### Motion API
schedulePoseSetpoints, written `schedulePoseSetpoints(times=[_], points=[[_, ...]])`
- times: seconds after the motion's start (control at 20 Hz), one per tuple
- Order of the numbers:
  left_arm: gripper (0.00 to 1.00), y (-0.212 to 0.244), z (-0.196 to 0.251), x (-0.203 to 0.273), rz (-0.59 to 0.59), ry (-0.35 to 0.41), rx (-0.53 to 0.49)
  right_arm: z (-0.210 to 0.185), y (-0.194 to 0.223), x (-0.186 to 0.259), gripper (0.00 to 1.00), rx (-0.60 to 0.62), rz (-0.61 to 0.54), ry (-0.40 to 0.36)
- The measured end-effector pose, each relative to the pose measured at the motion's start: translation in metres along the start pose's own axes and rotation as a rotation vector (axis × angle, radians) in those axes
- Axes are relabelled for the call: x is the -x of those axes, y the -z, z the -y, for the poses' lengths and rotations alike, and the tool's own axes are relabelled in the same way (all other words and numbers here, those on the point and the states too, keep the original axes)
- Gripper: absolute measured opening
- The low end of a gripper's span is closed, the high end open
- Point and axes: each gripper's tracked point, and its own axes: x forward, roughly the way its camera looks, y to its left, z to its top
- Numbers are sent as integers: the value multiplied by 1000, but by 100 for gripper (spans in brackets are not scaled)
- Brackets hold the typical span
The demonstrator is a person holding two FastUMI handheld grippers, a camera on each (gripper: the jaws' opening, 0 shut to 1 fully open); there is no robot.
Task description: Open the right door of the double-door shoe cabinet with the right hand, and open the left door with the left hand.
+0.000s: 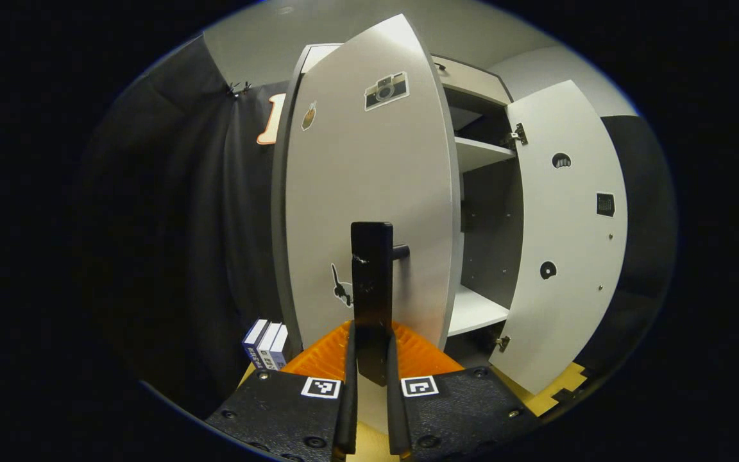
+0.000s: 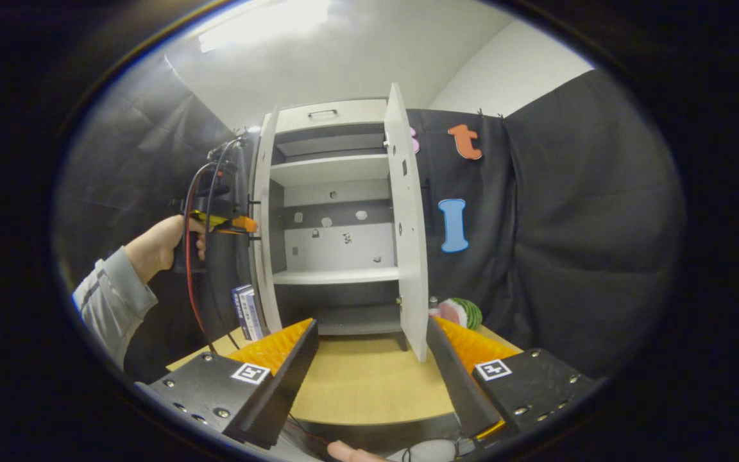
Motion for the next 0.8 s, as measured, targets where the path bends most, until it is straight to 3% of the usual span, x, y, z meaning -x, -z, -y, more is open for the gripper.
schedulePoseSetpoints(times=[0.5, 0.8], points=[[14, 2, -29, 17, -6, -27, -5, -10, 11, -7, 100, -1, -25, -10], [7, 4, -62, 27, -7, -113, -39, -19, 7, -6, 100, 19, -12, -28]])
